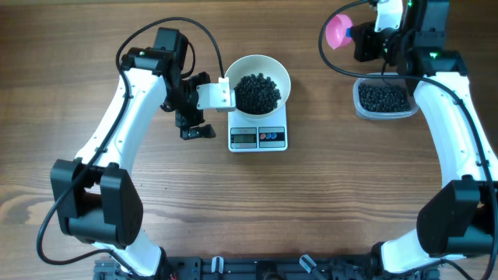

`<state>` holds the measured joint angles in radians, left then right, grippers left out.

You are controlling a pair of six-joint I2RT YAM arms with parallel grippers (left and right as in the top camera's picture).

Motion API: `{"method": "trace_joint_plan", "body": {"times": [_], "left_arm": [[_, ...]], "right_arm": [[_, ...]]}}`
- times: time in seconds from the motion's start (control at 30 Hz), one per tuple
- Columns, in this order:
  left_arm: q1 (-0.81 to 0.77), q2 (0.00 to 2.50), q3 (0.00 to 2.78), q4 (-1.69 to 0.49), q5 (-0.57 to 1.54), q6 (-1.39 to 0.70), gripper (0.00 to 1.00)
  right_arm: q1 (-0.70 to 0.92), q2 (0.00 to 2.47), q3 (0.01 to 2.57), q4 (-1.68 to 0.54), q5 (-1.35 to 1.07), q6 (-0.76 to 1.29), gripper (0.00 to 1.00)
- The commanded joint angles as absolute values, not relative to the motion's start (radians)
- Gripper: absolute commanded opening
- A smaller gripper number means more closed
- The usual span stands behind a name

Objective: Scoop item into bowl and weigh 150g on scale
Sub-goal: 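Carry the empty scoop back to the bean tub with the right gripper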

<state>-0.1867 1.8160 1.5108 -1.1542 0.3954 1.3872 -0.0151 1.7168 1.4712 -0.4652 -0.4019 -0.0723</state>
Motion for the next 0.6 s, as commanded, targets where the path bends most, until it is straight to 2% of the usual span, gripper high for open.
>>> {"method": "trace_joint_plan", "body": {"times": [0.0, 0.17, 0.27, 0.43, 0.57], "left_arm": [[-0.181, 1.818, 1.502, -1.155, 0.422, 1.407, 1.0], [-0.181, 1.818, 1.502, -1.155, 0.422, 1.407, 1.0], [-0.181, 1.818, 1.502, -1.155, 0.422, 1.407, 1.0], [-0.181, 1.818, 1.502, -1.155, 0.422, 1.407, 1.0], [-0.181, 1.818, 1.502, -1.155, 0.422, 1.407, 1.0]], "right_arm": [[-0.014, 1.708, 1.481, -0.492, -0.472, -0.068, 0.04], [-0.014, 1.631, 1.481, -0.549, -0.467, -0.13, 0.04], [-0.02, 1.549, 1.499, -0.607, -0.384, -0.08, 0.04], [-0.08, 1.446, 1.546, -0.871, -0.058, -0.072, 0.04], [-0.162, 1.48, 1.544, -1.077, -0.039, -0.077, 0.04]]}}
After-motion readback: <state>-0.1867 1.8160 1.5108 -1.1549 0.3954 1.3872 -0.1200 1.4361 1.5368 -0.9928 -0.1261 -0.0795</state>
